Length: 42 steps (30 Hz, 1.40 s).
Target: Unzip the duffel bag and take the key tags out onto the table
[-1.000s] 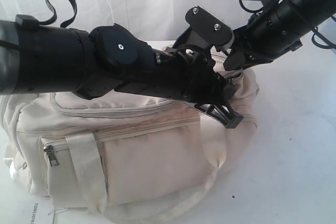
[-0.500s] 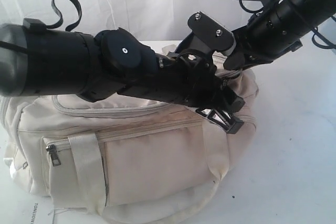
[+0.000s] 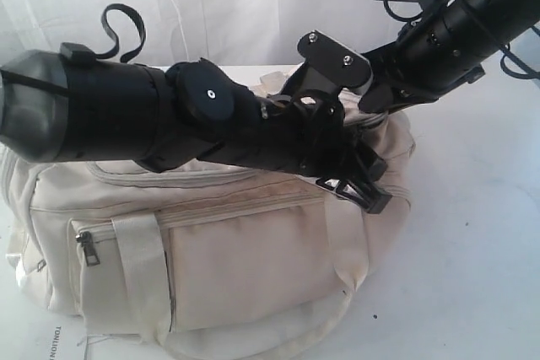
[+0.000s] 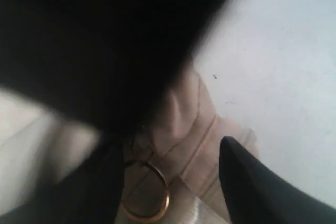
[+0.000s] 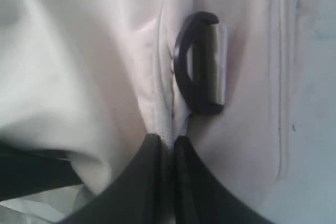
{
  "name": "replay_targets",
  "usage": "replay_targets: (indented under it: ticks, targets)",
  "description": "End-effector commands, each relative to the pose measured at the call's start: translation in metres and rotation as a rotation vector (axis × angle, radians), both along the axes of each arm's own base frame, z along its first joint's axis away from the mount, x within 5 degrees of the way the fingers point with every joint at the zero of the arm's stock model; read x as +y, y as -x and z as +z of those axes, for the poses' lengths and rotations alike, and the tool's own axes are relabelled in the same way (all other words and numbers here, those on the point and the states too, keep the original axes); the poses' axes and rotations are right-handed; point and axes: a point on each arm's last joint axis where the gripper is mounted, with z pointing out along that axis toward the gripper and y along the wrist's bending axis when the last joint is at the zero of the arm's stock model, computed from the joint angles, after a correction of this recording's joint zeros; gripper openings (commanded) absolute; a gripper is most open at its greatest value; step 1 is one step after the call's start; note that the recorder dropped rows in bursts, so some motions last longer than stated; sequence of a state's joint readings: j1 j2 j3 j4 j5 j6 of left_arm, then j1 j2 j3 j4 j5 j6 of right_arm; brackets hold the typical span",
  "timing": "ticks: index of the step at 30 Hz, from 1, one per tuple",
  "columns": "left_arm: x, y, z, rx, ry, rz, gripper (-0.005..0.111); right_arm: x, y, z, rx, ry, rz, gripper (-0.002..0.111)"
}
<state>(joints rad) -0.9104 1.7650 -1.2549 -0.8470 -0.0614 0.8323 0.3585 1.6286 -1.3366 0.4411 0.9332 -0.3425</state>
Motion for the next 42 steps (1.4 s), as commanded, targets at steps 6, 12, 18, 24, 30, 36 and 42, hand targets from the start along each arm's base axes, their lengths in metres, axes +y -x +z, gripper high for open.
replay_targets:
  ticks: [6,12,18,24,30,36,42]
  targets:
    - [-0.001,-0.012,-0.011,-0.025,0.009,0.089,0.032,0.0,0.004,0.004,0.002,0.001,0.02,0.0]
    - [-0.002,-0.011,-0.011,-0.018,0.007,0.078,0.003,0.0,0.004,0.004,0.0,0.001,0.019,0.0]
    - [-0.001,0.0,-0.003,0.023,-0.004,-0.009,0.0,0.0,0.004,0.004,-0.003,0.0,0.017,0.0]
    - [0.005,0.011,0.017,0.007,-0.002,-0.083,0.0,0.0,0.004,0.004,-0.003,0.0,0.017,0.0]
    - [0.02,0.01,0.024,0.061,-0.025,-0.133,0.0,0.0,0.004,0.004,-0.005,0.001,0.017,0.0]
    - [0.037,0.007,0.027,0.167,-0.044,-0.171,0.0,-0.001,0.003,0.004,-0.012,0.014,0.019,0.0]
    - [0.047,0.011,0.037,0.173,-0.055,-0.193,0.0,-0.001,0.003,0.004,-0.018,0.014,0.017,0.0]
